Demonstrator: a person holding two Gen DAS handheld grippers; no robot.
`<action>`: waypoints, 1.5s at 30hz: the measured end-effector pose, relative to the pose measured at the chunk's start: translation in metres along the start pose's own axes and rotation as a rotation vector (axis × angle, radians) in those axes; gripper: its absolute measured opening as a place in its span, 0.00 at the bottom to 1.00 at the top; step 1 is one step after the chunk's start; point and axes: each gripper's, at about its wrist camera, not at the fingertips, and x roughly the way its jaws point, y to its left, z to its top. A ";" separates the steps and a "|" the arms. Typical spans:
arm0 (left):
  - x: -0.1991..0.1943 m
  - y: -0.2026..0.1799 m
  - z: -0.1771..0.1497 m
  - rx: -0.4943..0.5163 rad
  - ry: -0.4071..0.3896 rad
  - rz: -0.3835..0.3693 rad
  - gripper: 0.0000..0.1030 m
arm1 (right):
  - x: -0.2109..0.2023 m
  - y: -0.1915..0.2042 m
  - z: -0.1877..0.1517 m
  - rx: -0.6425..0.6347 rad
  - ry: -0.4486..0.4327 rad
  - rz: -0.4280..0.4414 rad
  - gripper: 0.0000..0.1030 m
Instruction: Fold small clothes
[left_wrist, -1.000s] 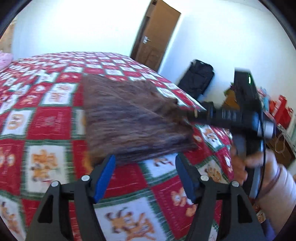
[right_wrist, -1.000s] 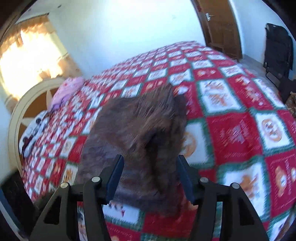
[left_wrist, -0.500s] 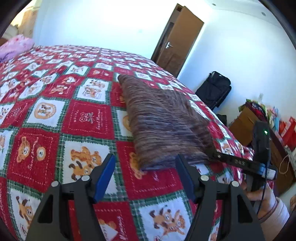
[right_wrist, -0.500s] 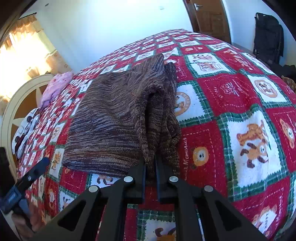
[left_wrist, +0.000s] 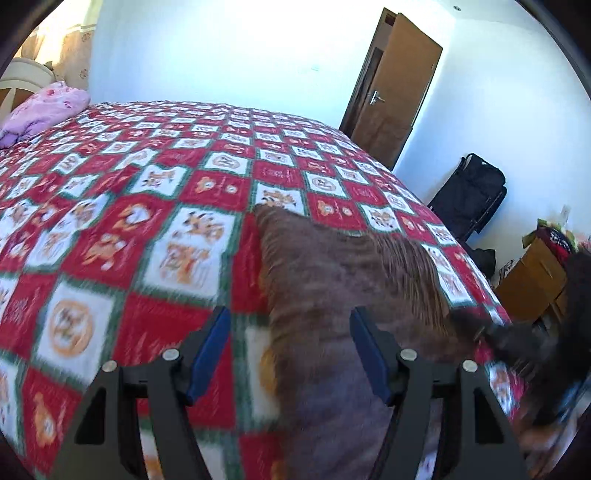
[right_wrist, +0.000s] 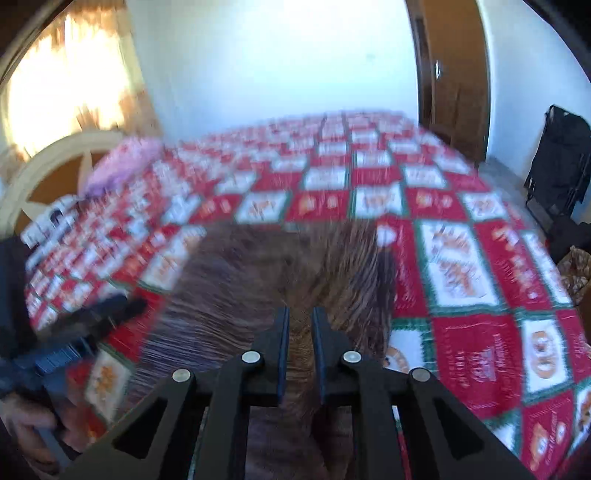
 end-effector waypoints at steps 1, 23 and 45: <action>0.007 -0.001 0.002 0.005 0.006 0.004 0.67 | 0.016 -0.006 -0.007 -0.003 0.051 -0.036 0.12; 0.045 -0.008 0.046 0.022 0.018 0.093 0.81 | 0.022 -0.006 0.070 -0.032 -0.065 -0.031 0.16; 0.031 -0.030 0.015 0.209 0.001 0.230 0.97 | 0.022 -0.049 0.016 0.186 -0.123 -0.160 0.61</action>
